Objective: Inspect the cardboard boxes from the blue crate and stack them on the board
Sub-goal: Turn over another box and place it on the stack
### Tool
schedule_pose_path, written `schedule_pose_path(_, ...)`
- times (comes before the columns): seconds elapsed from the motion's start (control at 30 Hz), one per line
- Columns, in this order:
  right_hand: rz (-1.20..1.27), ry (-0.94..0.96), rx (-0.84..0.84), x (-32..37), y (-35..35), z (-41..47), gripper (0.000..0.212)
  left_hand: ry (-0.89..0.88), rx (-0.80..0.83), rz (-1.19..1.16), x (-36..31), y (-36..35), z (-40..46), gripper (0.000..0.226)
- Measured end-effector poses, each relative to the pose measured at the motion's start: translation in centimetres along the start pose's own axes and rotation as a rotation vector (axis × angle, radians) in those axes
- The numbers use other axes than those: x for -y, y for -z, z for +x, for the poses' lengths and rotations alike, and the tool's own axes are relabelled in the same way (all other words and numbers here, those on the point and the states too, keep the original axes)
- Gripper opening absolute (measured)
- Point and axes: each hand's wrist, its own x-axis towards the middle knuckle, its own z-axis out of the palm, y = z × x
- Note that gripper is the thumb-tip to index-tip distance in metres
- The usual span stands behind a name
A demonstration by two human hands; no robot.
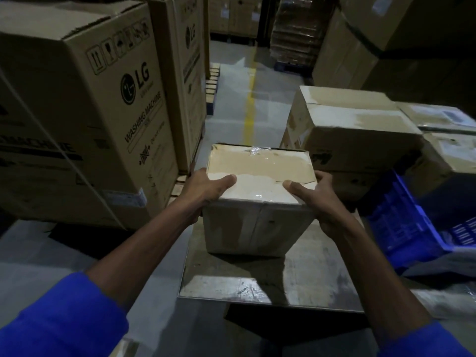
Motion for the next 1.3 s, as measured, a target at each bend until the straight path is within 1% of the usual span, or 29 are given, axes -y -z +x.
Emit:
schedule_pose_path(0.07, 0.026, -0.023, -0.03, -0.5, -0.2, 0.1, 0.091, 0.011, 0.0, 0.019, 0.4, -0.1, 0.2, 0.074)
schedule_pose_path(0.13, 0.048, -0.051, -0.051, -0.5, -0.4, 0.1, 0.088, 0.037, 0.002, -0.02, 0.8, -0.3, 0.0, 0.071)
schedule_pose_path(0.17, 0.055, -0.056, -0.054, -0.5, -0.4, 0.1, 0.085, 0.063, 0.025, -0.084, 0.8, -0.4, -0.1, 0.067)
schedule_pose_path(0.27, 0.047, -0.049, -0.049, -0.5, -0.2, 0.2, 0.081, 0.186, 0.172, -0.433, 1.0, -0.1, -0.1, 0.058)
schedule_pose_path(0.3, 0.045, -0.044, -0.048, -0.5, -0.2, 0.2, 0.079, 0.205, 0.194, -0.515, 1.4, 0.0, 0.1, 0.06)
schedule_pose_path(0.37, 0.05, -0.032, -0.052, -0.7, -0.1, 0.2, 0.074, 0.227, 0.204, -0.596, 2.6, 0.0, 0.7, 0.067)
schedule_pose_path(0.43, 0.062, -0.022, -0.063, -1.1, 0.0, 0.1, 0.069, 0.23, 0.198, -0.575, 3.5, -0.4, 0.8, 0.065)
schedule_pose_path(0.53, 0.082, -0.024, -0.061, -1.6, 0.8, -0.3, 0.066, 0.253, 0.207, -0.48, 5.3, -1.1, 0.3, 0.05)
schedule_pose_path(0.63, 0.138, -0.04, -0.058, -2.3, 2.5, -0.7, 0.058, 0.305, 0.274, -0.413, 8.0, -2.4, 1.0, 0.061)
schedule_pose_path(0.73, 0.227, -0.066, -0.075, -3.1, 4.8, -0.9, 0.046, 0.338, 0.25, -0.36, 8.2, -4.0, 0.2, 0.05)
schedule_pose_path(0.83, 0.288, -0.102, -0.095, -3.5, 6.6, -1.3, 0.039, 0.392, 0.25, -0.299, 8.9, -5.0, -0.3, 0.054)
schedule_pose_path(0.9, 0.327, -0.13, -0.089, -3.7, 7.4, -1.1, 0.041, 0.44, 0.197, -0.283, 9.5, -5.3, 0.3, 0.06)
schedule_pose_path(1.03, 0.392, -0.184, -0.069, -3.6, 7.3, -0.7, 0.039, 0.375, 0.074, -0.289, 9.4, -4.2, 0.9, 0.04)
schedule_pose_path(1.13, 0.46, -0.249, -0.021, -3.6, 5.1, -0.2, 0.036, 0.317, -0.006, -0.278, 9.3, -1.3, 2.1, 0.047)
schedule_pose_path(1.23, 0.558, -0.319, 0.056, -4.1, 2.2, 1.0, 0.041, 0.284, -0.181, -0.387, 9.4, 3.3, 3.5, 0.06)
schedule_pose_path(1.27, 0.588, -0.349, 0.082, -4.4, 1.2, 1.5, 0.041, 0.245, -0.227, -0.445, 9.1, 4.7, 3.7, 0.06)
schedule_pose_path(1.3, 0.627, -0.382, 0.115, -4.7, 0.4, 2.0, 0.04, 0.196, -0.257, -0.49, 8.6, 5.8, 3.9, 0.055)
